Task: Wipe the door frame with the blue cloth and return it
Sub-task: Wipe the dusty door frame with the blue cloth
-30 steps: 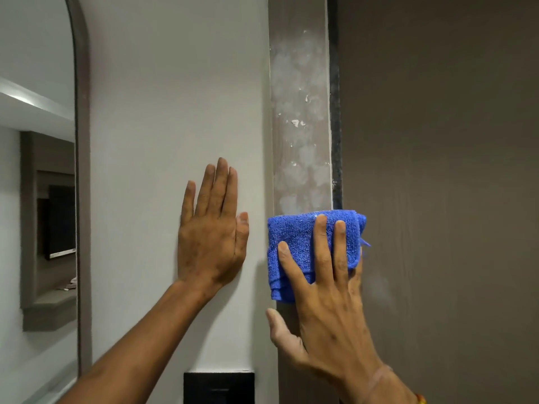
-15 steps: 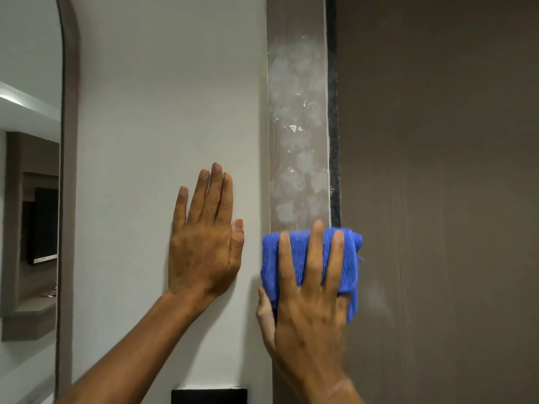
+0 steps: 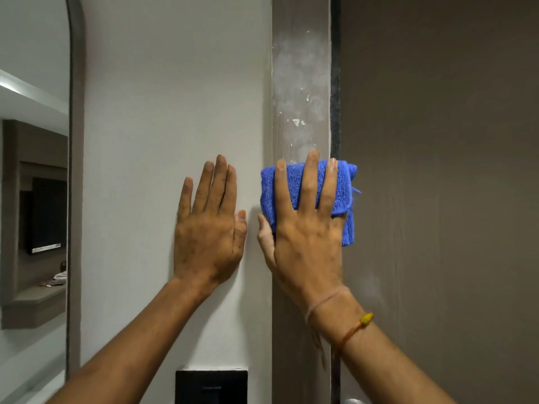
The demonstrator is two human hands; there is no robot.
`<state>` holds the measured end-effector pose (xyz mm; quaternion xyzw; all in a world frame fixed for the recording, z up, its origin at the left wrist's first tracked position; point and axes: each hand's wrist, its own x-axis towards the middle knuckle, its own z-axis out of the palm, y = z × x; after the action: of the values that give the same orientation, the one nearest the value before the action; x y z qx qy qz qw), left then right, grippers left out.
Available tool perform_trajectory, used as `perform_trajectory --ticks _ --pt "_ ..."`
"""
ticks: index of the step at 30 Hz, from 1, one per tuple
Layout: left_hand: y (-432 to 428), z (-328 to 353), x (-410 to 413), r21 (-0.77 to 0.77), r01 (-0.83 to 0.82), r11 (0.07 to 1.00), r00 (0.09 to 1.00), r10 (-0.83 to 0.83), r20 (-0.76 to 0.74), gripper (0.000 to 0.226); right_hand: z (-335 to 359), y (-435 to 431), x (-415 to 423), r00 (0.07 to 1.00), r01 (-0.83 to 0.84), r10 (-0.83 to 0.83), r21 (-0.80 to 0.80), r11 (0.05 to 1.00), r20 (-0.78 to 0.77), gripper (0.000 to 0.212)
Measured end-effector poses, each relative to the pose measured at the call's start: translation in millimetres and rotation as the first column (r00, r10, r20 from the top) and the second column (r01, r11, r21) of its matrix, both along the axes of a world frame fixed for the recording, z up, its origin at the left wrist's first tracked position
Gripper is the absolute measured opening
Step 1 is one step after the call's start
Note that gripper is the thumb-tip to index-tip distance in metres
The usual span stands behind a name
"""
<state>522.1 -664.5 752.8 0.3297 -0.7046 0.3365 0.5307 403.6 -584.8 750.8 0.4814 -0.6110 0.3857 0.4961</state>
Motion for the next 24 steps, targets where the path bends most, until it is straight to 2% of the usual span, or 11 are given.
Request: perform_trajectory --ticks 5,12,14,20,24 --pt "0.0 0.6 0.9 -0.010 0.007 1.000 1.000 -0.007 0.001 0.063 -40.5 2.7 -1.3 1.000 -0.014 0.014 0.020 1.000 -0.006 0.070" --pt "-1.6 0.1 0.4 -0.005 0.019 1.000 1.000 -0.019 0.004 0.062 47.0 5.8 -6.0 0.997 0.003 0.000 0.033 0.999 -0.081 0.069" --pt "-1.7 -0.2 0.0 -0.002 0.015 1.000 1.000 -0.015 0.006 0.062 53.7 4.6 -7.0 0.997 0.011 -0.009 0.025 1.000 -0.078 0.068" --pt "-1.8 27.9 0.9 -0.040 0.098 0.994 0.995 -0.098 -0.014 0.066 -8.2 2.1 -0.5 1.000 -0.001 0.001 -0.001 1.000 -0.007 0.069" --pt "-1.5 56.8 -3.8 -0.048 0.093 0.994 0.995 -0.095 -0.032 0.064 2.5 5.6 -5.1 0.999 0.000 0.002 0.041 0.999 -0.043 0.069"
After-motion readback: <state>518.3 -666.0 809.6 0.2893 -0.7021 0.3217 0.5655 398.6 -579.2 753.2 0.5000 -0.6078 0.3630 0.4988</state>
